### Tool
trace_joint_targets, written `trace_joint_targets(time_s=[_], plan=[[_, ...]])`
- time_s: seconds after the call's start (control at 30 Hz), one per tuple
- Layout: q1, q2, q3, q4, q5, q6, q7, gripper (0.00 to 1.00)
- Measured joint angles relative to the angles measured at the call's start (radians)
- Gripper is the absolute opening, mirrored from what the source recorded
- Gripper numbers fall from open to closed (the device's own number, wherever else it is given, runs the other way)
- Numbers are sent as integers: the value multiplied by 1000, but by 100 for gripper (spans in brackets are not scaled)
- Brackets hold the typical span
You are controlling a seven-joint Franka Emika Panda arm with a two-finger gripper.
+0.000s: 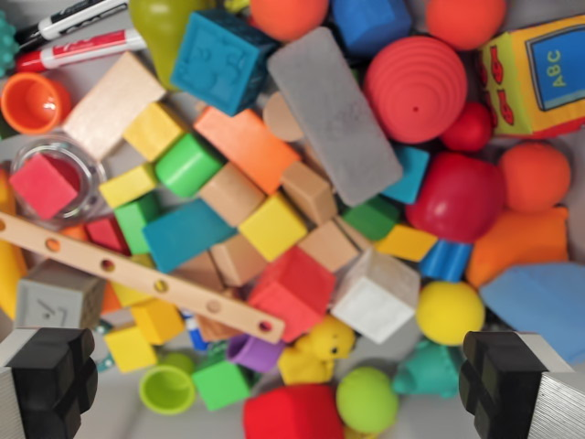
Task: Pick an object from the bin
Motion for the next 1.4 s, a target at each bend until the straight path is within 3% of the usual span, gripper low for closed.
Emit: trace_joint_targets(time_s=[0.63, 1.4], plan=[[-3, 0, -10, -27, 0, 21, -73, 100], [-17, -5, -32, -94, 0, 81, -262, 100]])
